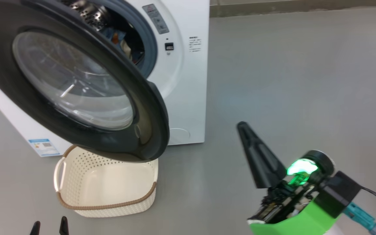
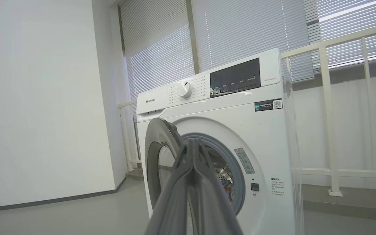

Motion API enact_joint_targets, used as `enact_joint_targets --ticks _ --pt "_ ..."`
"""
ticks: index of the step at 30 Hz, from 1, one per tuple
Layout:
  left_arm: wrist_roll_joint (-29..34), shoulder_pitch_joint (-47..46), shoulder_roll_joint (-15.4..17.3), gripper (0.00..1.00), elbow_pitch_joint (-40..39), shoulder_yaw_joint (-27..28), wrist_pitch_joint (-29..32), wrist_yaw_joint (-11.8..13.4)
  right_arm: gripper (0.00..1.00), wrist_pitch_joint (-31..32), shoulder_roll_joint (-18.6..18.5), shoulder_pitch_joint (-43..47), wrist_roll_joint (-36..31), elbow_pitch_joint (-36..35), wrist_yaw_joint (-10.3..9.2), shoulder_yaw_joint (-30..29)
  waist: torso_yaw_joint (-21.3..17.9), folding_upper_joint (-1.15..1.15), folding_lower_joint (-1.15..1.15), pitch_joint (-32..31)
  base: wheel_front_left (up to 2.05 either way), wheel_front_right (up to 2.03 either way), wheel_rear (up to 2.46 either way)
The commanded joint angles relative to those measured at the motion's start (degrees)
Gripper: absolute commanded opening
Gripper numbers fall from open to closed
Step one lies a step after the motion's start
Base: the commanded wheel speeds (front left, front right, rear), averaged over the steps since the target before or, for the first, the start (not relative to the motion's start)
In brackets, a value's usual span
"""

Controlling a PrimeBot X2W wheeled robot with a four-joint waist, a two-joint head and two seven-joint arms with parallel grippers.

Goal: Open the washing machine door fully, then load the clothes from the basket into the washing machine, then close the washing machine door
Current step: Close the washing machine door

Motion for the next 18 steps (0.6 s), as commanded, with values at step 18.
enact_joint_targets --ticks 18 --pt "-1.0 -5.3 0.8 1.00 -1.8 -2.5 -0.4 -0.1 0.00 -0.3 -2.7 -7.9 3.4 6.7 0.35 17.4 9.6 0.00 0.00 2.7 0.00 0.00 0.00"
